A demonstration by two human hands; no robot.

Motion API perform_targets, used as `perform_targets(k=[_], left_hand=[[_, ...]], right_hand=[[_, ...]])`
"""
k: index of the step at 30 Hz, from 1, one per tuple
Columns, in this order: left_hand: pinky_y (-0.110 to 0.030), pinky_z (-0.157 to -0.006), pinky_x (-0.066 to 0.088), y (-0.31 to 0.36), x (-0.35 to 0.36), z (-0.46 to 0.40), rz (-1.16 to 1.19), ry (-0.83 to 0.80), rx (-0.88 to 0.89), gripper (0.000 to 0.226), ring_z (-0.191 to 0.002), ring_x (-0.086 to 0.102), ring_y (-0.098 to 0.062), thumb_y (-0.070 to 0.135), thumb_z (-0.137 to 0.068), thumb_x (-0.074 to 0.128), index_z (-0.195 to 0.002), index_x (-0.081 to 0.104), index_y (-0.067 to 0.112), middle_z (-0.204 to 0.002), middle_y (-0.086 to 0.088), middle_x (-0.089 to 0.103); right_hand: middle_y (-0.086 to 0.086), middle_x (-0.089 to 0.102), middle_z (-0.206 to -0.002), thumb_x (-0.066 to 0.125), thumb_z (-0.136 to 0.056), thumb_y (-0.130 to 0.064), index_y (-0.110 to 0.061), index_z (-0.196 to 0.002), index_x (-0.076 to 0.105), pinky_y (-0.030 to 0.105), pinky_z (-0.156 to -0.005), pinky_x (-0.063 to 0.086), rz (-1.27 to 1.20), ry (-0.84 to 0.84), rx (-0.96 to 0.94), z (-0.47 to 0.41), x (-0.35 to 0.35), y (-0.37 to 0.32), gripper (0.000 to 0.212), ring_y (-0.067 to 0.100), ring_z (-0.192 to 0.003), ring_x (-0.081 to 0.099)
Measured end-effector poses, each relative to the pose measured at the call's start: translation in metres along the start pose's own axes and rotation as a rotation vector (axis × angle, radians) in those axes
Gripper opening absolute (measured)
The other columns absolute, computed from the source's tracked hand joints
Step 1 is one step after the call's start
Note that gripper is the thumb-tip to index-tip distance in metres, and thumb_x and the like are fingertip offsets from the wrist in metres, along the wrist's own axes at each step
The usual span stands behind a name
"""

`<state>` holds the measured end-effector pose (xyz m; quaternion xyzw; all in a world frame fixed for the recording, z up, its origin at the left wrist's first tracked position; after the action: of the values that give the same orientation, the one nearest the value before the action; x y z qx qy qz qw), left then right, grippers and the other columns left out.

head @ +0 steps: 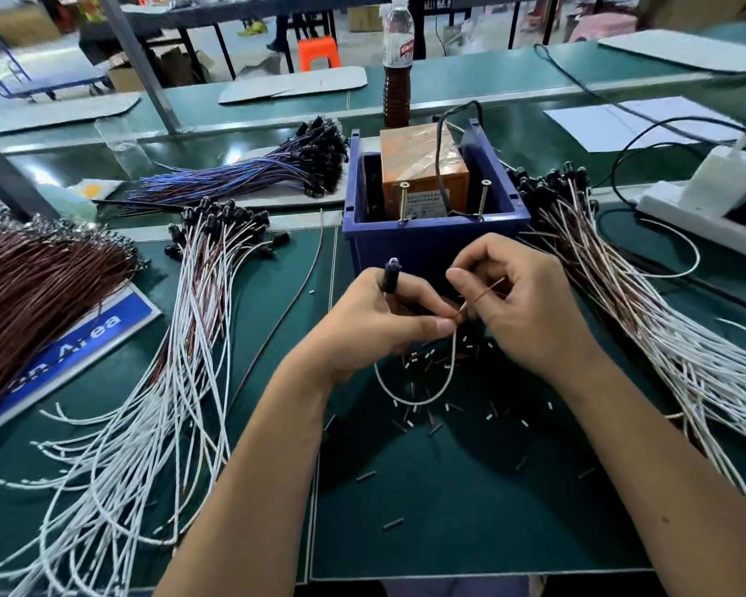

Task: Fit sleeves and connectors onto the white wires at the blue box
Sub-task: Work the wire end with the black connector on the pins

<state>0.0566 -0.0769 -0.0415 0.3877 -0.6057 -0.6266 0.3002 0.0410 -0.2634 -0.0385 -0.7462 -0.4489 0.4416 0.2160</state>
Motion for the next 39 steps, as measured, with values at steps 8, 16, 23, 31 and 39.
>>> perform_targets(k=[8,16,23,31,39], left_hand=[[-0.014,-0.044,0.030,0.000,-0.001,0.000,0.147,-0.098,0.028,0.009,-0.054,0.045,-0.005,0.001,-0.088,0.071,-0.089,0.076,0.009,-0.094,-0.015,0.077],[-0.013,-0.043,0.024,0.006,-0.022,0.003,0.317,0.080,0.184,0.007,-0.044,0.031,0.001,0.004,-0.088,0.067,-0.092,0.072,0.004,-0.079,0.003,0.072],[-0.012,-0.043,0.025,0.006,-0.020,0.004,0.286,0.124,0.154,0.016,-0.044,0.028,0.000,0.002,-0.090,0.061,-0.102,0.065,-0.008,-0.070,0.008,0.070],[-0.011,-0.043,0.022,0.016,-0.013,0.010,0.421,-0.085,0.193,0.007,-0.046,0.024,0.000,0.009,-0.084,0.066,-0.085,0.071,0.015,-0.130,-0.017,0.066],[-0.012,-0.041,0.023,0.002,0.005,0.003,0.279,-0.219,-0.118,0.007,-0.048,0.027,-0.004,0.012,-0.098,0.062,-0.091,0.063,0.015,-0.093,-0.009,0.068]], right_hand=[[-0.001,0.071,-0.067,0.069,-0.102,-0.026,-0.017,-0.092,0.069,0.028,-0.060,0.054,-0.108,-0.026,0.044,0.000,-0.001,0.004,0.013,0.014,-0.060,0.069],[-0.008,0.064,-0.056,0.065,-0.101,-0.047,-0.021,-0.072,0.072,0.030,-0.055,0.046,0.097,0.019,0.226,-0.003,-0.018,0.027,0.040,0.006,-0.050,0.056],[0.002,0.067,-0.062,0.070,-0.101,-0.024,-0.021,-0.080,0.081,0.016,-0.045,0.039,-0.468,0.201,0.367,-0.007,-0.026,0.029,0.023,0.010,-0.045,0.045],[0.003,0.054,-0.054,0.082,-0.084,-0.036,-0.014,-0.080,0.078,0.021,-0.049,0.034,-0.712,-0.179,0.356,-0.005,-0.039,0.026,0.023,0.012,-0.047,0.042],[0.010,0.071,-0.067,0.079,-0.089,-0.023,-0.015,-0.083,0.080,0.020,-0.052,0.047,-0.346,-0.243,0.254,0.000,-0.019,0.012,0.010,0.015,-0.059,0.062]])
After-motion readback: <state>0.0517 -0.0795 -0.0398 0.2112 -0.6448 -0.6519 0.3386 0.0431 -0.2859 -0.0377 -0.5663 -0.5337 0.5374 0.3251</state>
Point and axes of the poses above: each hand's wrist, its own z-axis away from the middle knuckle, its own x-axis out of the palm, y = z × x, the point moved 2 cm from there along -z, towards the middle knuckle
